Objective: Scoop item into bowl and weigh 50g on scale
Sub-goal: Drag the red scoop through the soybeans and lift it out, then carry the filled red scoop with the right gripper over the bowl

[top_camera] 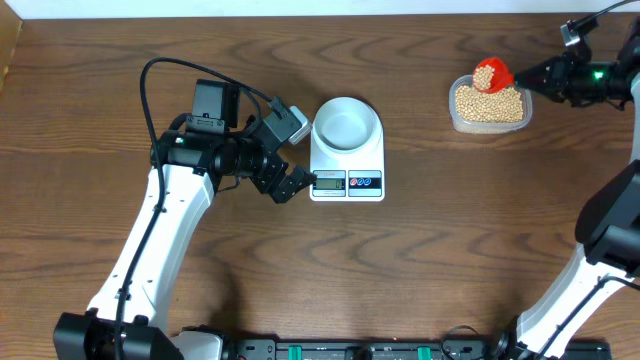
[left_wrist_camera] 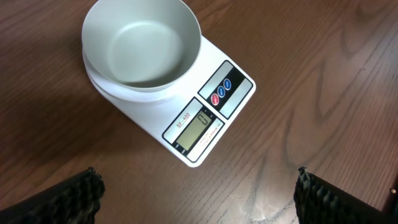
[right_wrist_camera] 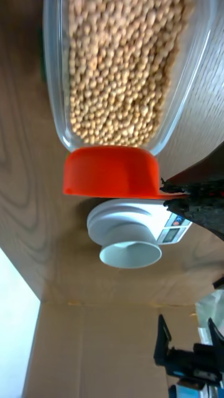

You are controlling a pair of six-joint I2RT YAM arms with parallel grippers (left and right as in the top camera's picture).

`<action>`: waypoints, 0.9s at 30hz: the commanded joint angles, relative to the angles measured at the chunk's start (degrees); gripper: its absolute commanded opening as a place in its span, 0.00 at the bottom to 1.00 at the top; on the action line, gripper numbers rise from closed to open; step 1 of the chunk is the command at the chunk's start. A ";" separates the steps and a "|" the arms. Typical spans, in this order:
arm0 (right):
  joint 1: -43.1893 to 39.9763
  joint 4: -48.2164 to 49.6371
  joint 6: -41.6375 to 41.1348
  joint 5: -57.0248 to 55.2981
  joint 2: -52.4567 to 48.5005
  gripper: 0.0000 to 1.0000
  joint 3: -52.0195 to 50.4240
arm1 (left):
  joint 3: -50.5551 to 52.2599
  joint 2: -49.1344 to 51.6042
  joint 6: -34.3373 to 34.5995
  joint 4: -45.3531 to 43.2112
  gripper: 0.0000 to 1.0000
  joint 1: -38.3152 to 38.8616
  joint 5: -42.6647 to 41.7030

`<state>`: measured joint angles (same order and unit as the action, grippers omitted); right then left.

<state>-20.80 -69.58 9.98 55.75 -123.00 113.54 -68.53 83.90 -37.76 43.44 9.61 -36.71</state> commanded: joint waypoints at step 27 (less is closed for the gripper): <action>24.11 13.70 -4.74 1.07 -0.87 0.01 1.01 | 0.50 0.00 -0.81 0.09 1.00 0.13 0.26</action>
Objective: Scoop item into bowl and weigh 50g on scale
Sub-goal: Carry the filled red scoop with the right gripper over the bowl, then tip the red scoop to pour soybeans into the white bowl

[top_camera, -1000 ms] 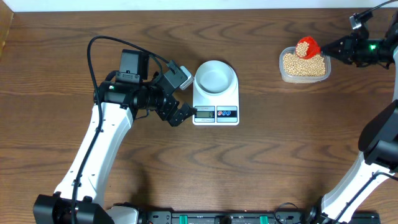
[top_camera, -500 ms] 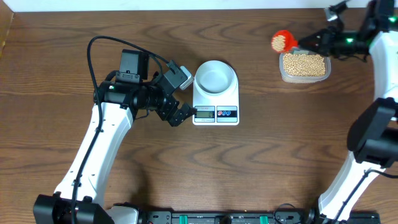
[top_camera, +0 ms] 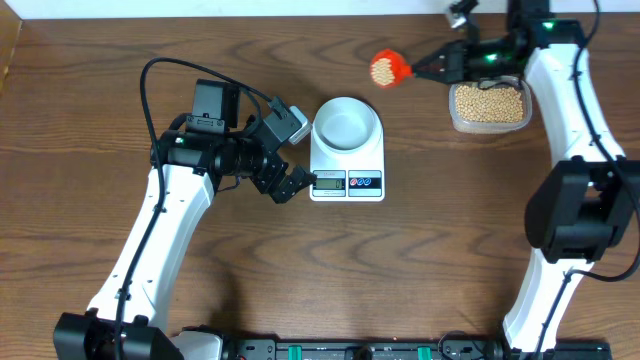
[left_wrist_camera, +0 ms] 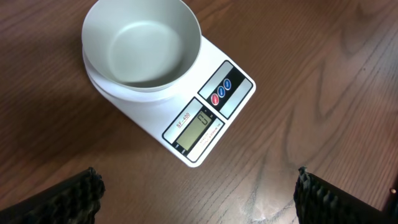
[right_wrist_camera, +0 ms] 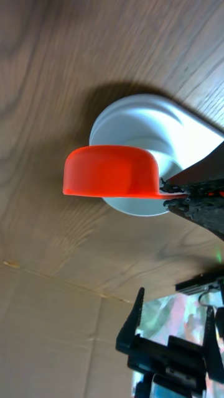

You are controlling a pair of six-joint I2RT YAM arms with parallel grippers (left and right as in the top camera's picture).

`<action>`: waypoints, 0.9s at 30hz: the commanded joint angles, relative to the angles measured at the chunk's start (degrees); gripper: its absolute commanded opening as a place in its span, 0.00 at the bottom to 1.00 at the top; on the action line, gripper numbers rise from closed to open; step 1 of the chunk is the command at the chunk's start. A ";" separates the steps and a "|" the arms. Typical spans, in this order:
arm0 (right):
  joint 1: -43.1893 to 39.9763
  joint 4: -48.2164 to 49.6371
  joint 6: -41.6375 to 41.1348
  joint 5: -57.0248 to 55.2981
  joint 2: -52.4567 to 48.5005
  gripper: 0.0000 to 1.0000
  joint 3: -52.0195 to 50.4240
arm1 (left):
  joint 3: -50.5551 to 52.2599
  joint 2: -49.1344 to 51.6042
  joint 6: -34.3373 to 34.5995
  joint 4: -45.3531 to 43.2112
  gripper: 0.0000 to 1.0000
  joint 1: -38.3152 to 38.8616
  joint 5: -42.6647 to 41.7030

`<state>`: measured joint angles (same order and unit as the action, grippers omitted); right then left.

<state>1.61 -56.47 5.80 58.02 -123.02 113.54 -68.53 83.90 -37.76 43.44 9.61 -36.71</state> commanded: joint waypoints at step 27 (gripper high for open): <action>15.34 -1.33 -0.11 -24.06 0.44 0.01 1.01 | 0.50 0.00 -0.81 0.09 1.00 0.13 0.26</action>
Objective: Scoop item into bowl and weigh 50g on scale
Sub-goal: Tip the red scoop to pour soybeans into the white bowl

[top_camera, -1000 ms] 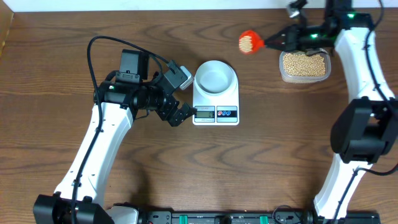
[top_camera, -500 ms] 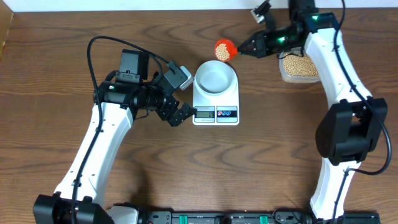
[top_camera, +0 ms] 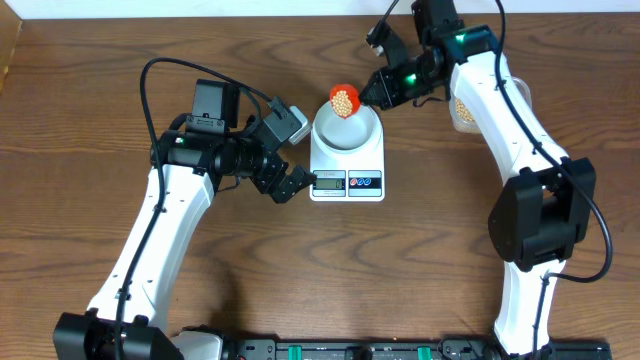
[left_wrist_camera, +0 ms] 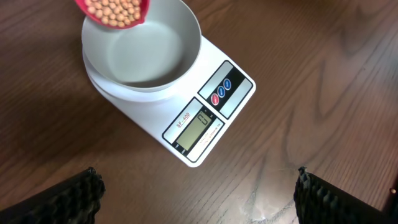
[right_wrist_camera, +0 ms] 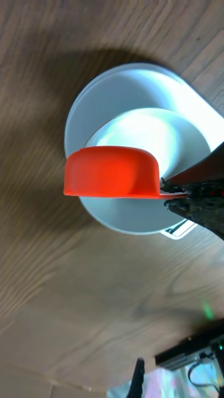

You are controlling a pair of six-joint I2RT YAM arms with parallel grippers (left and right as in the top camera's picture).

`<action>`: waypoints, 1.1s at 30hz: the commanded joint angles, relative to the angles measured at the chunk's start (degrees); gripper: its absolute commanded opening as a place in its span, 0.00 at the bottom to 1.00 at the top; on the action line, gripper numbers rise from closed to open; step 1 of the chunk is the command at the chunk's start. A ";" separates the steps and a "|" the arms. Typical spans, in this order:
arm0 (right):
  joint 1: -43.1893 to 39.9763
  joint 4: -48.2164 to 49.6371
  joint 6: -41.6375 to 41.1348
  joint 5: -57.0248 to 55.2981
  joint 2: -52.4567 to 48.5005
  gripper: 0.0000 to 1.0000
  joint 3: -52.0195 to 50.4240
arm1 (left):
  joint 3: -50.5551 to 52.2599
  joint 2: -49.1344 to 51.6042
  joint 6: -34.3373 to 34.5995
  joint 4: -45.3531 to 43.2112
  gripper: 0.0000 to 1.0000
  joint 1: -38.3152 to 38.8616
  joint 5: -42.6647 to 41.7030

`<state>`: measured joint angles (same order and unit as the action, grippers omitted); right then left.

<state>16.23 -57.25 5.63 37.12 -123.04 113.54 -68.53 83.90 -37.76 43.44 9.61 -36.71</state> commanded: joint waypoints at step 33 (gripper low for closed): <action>14.78 -2.51 0.90 -39.41 6.38 0.01 1.01 | 0.50 0.00 -0.81 0.09 1.00 0.13 0.26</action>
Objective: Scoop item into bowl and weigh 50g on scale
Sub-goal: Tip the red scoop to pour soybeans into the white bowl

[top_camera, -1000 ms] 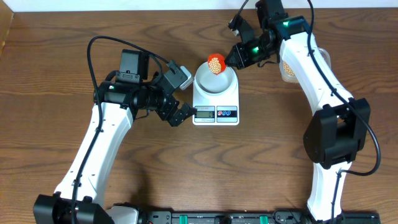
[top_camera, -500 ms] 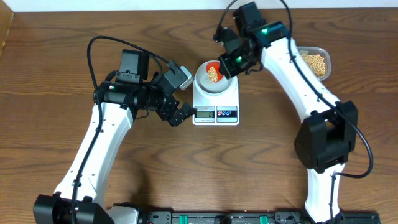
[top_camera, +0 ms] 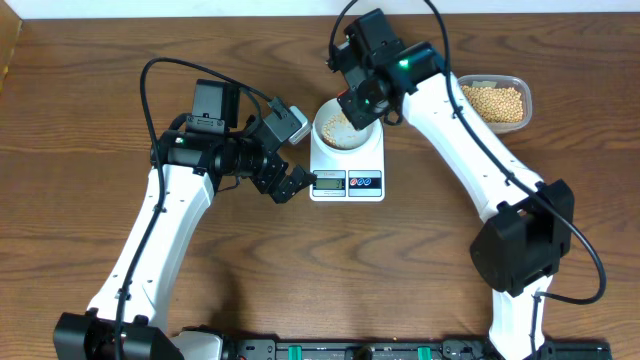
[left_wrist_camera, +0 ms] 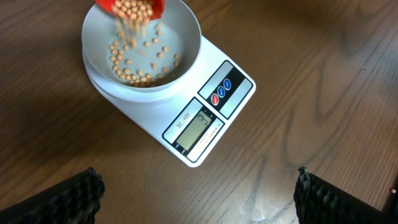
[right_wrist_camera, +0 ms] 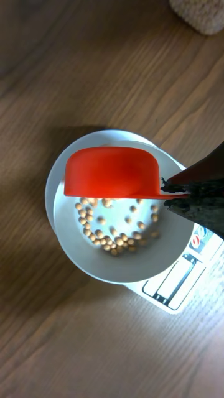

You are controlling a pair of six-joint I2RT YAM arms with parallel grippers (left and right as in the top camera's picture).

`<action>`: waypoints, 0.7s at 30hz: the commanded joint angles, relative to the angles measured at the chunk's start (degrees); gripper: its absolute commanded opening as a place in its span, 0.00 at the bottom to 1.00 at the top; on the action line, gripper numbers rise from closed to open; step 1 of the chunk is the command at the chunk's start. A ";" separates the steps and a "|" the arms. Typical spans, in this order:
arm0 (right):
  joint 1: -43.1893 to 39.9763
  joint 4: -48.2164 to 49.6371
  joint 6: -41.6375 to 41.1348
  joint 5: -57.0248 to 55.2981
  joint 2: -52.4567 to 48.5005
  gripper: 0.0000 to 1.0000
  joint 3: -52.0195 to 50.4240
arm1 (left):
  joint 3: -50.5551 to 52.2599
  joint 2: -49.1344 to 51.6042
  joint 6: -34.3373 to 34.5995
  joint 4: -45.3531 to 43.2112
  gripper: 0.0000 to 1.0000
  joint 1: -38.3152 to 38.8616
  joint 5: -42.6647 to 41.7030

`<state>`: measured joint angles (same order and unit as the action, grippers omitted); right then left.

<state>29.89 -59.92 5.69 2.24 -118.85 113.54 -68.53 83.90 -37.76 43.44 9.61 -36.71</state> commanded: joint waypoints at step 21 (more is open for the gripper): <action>2.89 0.39 0.81 -7.56 2.43 0.01 1.05 | 0.50 0.00 -0.81 0.09 1.00 0.13 0.26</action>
<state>32.86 -59.72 6.11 -6.96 -118.85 113.54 -68.53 83.90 -37.76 43.44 9.61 -36.71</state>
